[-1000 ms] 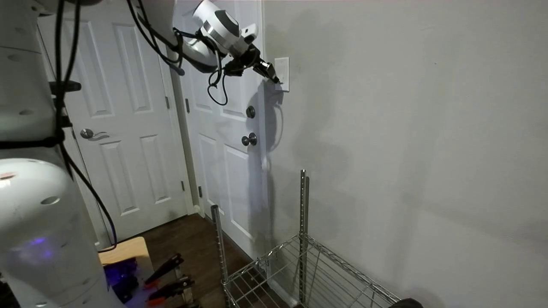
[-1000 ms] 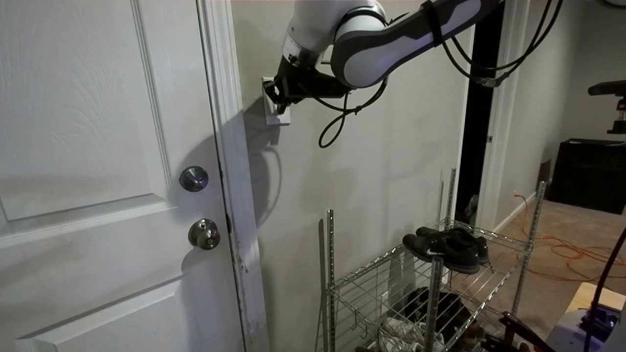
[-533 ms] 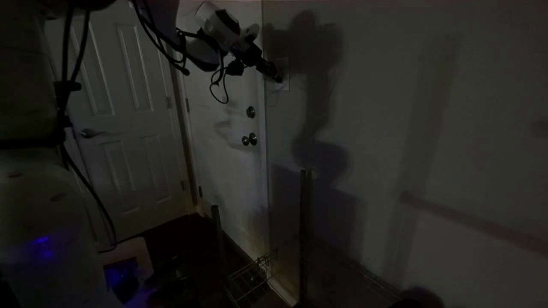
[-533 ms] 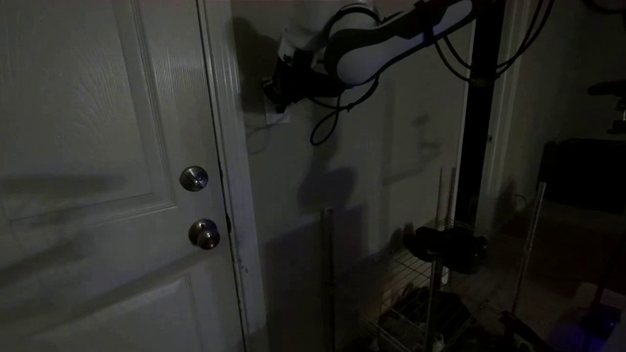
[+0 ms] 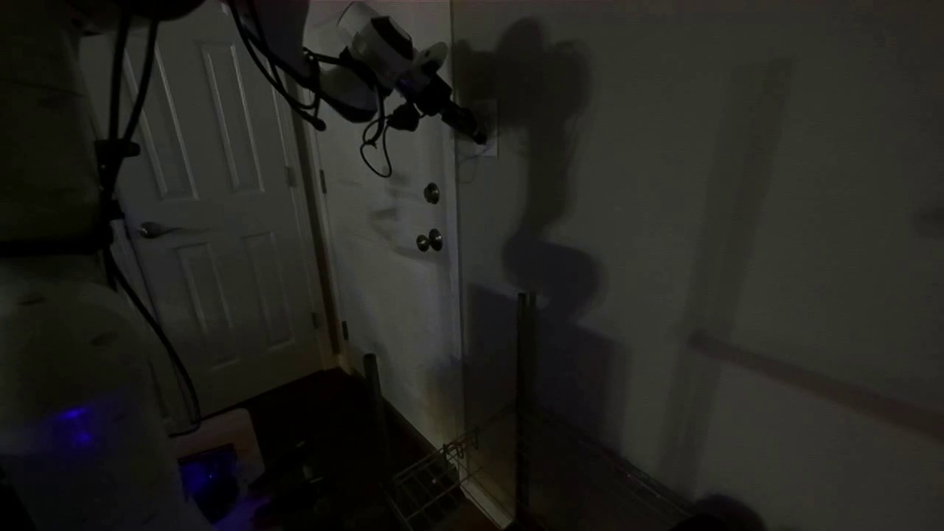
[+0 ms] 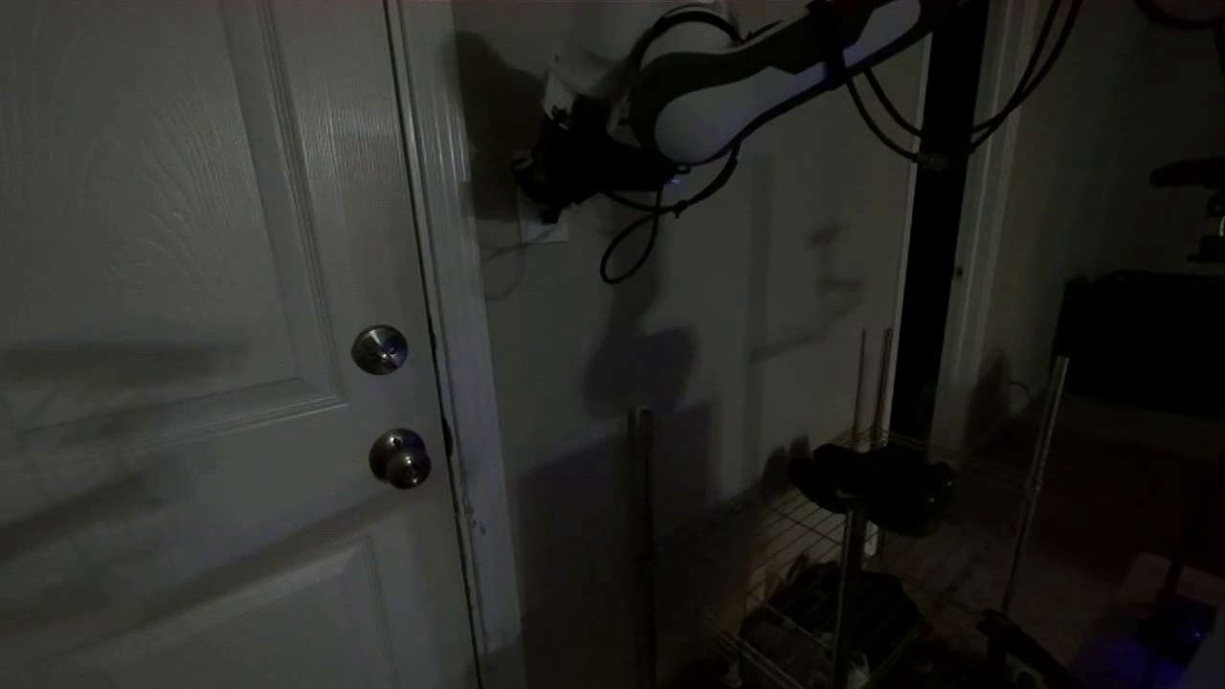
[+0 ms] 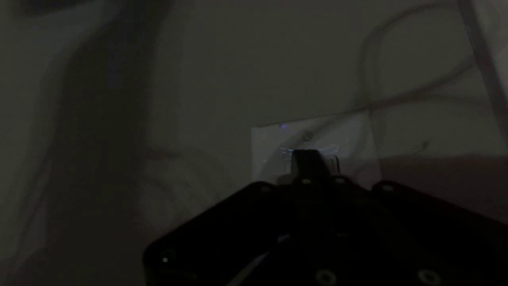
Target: Turn off the light switch.
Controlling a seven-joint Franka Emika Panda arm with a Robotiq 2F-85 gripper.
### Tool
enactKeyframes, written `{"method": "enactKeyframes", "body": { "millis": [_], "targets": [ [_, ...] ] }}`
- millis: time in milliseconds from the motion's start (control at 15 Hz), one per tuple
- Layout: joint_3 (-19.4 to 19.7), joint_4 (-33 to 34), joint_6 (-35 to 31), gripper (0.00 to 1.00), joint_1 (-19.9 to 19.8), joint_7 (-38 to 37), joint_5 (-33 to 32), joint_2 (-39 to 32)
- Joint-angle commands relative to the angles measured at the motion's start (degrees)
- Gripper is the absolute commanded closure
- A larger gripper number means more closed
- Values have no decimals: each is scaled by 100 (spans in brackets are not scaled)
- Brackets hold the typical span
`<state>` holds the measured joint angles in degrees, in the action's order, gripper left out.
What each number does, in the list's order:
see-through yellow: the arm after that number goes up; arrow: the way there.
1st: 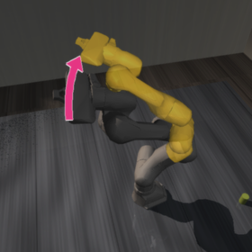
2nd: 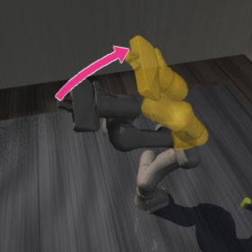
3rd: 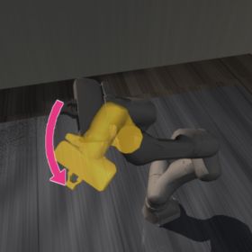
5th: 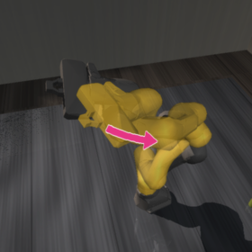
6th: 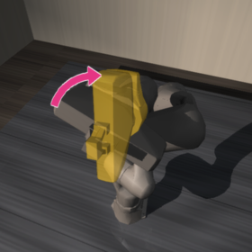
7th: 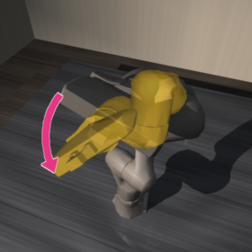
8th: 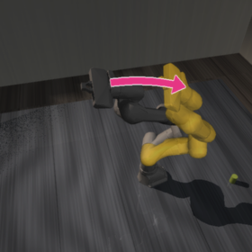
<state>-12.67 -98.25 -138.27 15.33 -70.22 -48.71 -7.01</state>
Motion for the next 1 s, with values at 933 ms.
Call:
{"method": "enactKeyframes", "body": {
  "millis": [933],
  "targets": [
    [260, -918, -91, 100, -84, -120, 816, 557]
  ]
}}
